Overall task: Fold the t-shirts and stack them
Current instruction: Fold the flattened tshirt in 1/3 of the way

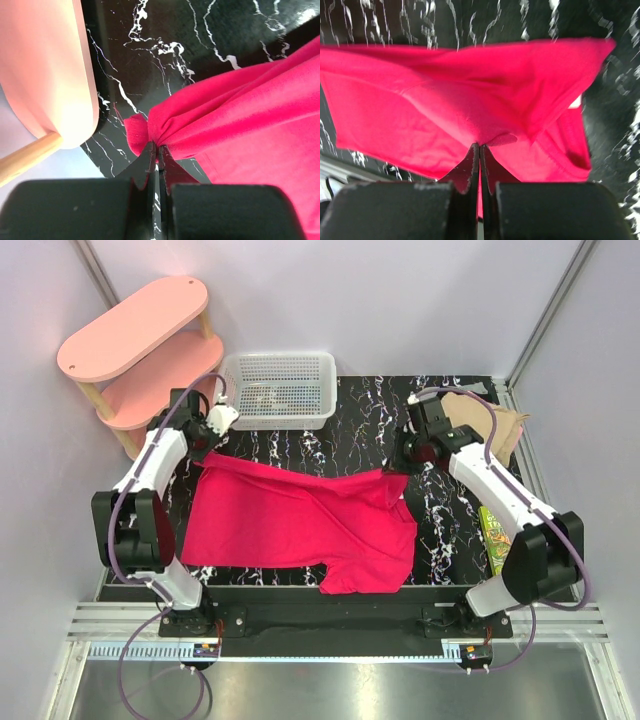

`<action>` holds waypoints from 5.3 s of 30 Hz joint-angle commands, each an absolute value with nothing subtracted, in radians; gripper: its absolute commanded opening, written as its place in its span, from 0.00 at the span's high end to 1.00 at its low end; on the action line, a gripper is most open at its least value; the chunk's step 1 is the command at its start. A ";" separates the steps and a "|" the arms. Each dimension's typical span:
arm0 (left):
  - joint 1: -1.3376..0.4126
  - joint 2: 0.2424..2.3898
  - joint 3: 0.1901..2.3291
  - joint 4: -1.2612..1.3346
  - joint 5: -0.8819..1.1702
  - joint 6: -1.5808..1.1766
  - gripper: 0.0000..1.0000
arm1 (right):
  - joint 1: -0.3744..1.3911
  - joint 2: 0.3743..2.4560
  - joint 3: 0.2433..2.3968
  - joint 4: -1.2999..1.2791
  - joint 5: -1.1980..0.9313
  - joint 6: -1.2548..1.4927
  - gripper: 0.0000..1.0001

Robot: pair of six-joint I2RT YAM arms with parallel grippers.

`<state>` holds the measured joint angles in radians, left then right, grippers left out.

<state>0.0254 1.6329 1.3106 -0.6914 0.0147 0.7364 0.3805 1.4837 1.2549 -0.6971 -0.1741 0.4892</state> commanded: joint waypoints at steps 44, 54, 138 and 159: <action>0.012 1.844 1.465 -0.700 -0.123 0.793 0.39 | 0.172 2.060 2.191 -1.022 -0.238 0.353 1.00; -0.087 1.658 1.119 -0.594 -0.049 0.762 0.28 | 0.172 2.065 2.175 -1.011 -0.235 0.347 1.00; 0.000 1.993 1.756 -0.671 -0.232 0.873 1.00 | 0.172 1.847 2.029 -0.957 -0.242 0.348 1.00; 0.000 1.891 1.399 -0.446 -0.227 0.870 0.97 | 0.170 1.832 1.944 -0.954 -0.244 0.339 1.00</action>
<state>-0.0105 1.9514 1.4345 -0.4839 -0.2440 0.8993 0.1764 1.8915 1.9827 -0.9634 -0.2516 0.3580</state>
